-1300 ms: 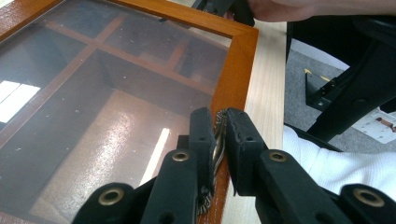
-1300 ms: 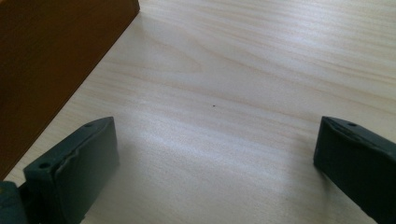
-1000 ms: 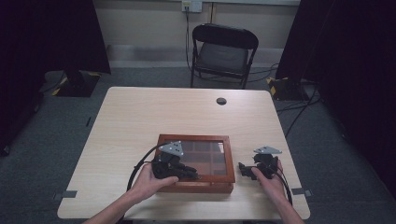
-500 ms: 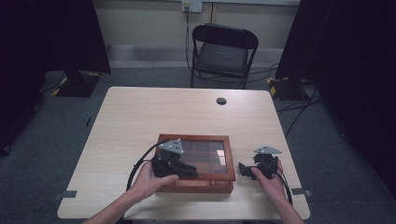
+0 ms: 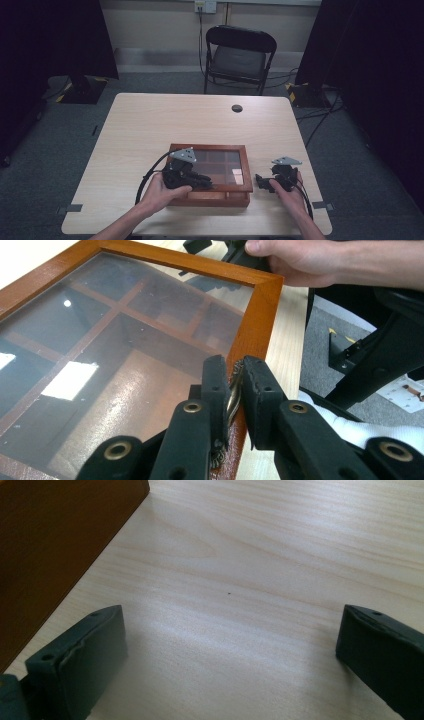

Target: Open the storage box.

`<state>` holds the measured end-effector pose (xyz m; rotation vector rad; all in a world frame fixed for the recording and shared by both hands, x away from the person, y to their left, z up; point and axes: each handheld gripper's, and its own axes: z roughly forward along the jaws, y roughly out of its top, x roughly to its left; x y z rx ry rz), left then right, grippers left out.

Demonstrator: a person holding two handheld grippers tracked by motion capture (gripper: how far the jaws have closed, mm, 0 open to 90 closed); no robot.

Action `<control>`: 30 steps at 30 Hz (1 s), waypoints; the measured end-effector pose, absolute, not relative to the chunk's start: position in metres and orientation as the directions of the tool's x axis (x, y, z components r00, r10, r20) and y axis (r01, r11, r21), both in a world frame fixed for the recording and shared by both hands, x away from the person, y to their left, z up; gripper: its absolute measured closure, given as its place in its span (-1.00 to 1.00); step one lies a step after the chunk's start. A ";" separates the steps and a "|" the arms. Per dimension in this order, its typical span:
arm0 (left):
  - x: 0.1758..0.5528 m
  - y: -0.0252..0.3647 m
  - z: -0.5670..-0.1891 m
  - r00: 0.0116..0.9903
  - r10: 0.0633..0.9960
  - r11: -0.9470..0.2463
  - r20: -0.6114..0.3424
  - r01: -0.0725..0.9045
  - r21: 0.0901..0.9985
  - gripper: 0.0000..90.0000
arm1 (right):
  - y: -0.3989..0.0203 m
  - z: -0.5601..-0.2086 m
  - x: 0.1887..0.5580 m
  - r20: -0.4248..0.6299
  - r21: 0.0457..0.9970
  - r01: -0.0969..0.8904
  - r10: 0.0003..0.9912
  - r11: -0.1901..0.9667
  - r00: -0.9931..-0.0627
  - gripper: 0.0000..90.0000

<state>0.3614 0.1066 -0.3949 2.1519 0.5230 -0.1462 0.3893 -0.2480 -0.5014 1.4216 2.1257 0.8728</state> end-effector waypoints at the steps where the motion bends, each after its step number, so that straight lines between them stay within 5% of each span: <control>1: 0.362 0.107 -0.394 0.904 0.313 -0.508 -0.291 0.418 0.753 0.79 | -0.248 -0.501 0.389 -0.013 0.708 0.651 0.926 0.275 -0.378 -1.00; 30: 0.370 0.112 -0.373 0.894 0.330 -0.443 -0.303 0.430 0.787 0.79 | -0.248 -0.501 0.390 -0.014 0.709 0.648 0.924 0.278 -0.382 -1.00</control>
